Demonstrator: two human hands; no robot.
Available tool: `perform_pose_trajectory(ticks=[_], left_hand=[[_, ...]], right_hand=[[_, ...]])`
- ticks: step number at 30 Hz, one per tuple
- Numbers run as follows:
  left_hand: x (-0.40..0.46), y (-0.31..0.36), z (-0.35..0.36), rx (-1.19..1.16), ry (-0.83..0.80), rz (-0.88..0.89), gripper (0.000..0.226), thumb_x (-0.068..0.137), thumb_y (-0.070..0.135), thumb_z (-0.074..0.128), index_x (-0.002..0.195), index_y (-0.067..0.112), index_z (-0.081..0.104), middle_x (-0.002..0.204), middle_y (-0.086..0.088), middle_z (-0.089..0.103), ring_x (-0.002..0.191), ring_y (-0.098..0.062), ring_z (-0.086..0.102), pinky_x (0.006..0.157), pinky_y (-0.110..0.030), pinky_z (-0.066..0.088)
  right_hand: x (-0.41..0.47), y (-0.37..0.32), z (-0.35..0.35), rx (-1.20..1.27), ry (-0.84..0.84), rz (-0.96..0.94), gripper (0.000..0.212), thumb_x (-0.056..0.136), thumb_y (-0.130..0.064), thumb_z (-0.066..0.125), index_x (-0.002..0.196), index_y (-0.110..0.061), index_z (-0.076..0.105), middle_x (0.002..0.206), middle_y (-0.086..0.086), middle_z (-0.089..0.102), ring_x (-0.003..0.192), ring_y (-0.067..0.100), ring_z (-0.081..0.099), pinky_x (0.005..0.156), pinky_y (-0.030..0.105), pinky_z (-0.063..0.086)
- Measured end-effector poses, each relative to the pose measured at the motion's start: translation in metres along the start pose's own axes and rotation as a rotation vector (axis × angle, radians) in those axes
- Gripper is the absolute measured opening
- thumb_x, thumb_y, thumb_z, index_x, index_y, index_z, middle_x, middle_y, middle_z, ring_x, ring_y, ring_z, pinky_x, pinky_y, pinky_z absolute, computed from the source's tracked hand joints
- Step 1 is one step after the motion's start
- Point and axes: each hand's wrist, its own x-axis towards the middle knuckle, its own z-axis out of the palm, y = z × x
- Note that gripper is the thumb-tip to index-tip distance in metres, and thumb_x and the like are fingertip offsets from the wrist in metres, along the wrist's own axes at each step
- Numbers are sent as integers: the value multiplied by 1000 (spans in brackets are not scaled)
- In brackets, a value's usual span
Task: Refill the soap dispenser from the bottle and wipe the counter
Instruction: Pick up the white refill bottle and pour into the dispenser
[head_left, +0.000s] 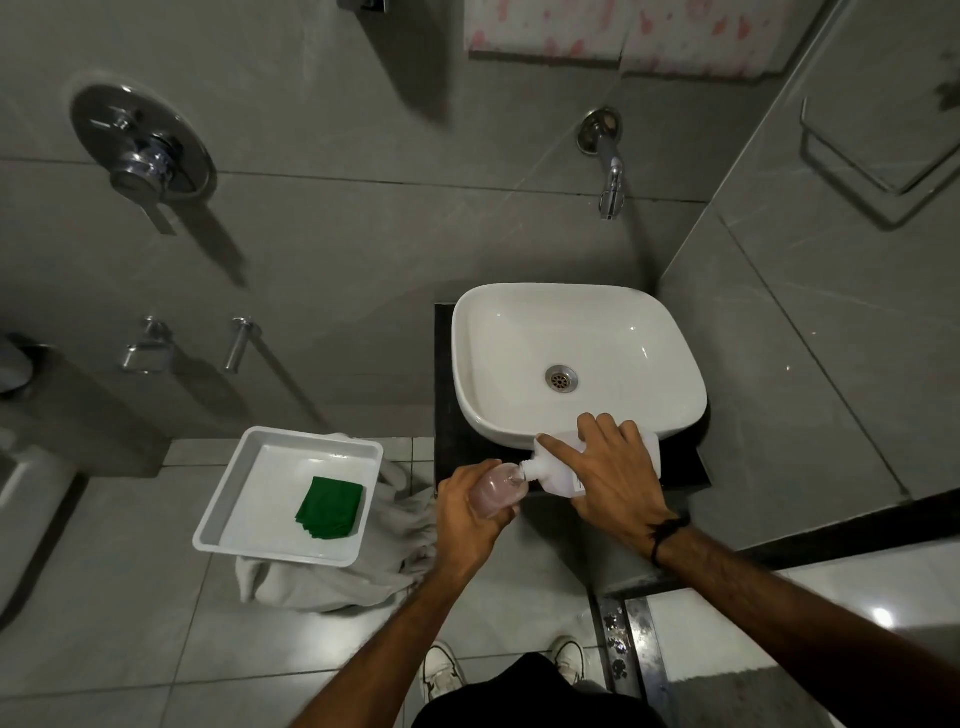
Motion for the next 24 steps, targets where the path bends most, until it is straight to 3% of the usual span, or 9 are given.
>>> perform_pose_trajectory(ticks=[15, 18, 22, 24], left_hand=[[6, -9, 0, -18, -11, 23, 61, 66, 26, 91, 122, 28, 66, 118, 7, 68, 110, -14, 63, 93, -28, 53], [9, -9, -2, -59, -31, 14, 60, 66, 26, 91, 121, 25, 67, 115, 8, 70, 107, -11, 68, 92, -32, 58], [19, -8, -6, -78, -51, 2, 56, 68, 24, 90, 119, 21, 68, 114, 4, 72, 105, -15, 69, 91, -33, 59], [26, -7, -8, -78, -60, -19, 53, 69, 18, 90, 116, 19, 67, 111, 1, 73, 103, -16, 70, 84, -26, 60]], right_hand=[[2, 0, 8, 13, 10, 9, 82, 50, -27, 86, 128, -30, 62, 98, 9, 52, 85, 27, 48, 71, 37, 32], [1, 0, 11, 51, 19, 28, 77, 54, -33, 81, 129, -31, 61, 94, 6, 50, 83, 26, 47, 69, 36, 32], [-6, -5, 24, 142, -46, 142, 78, 56, -41, 74, 132, -39, 55, 92, -3, 44, 84, 23, 50, 67, 34, 27], [-10, -8, 37, 236, -66, 237, 79, 58, -43, 74, 134, -41, 54, 90, -8, 39, 86, 22, 53, 67, 33, 26]])
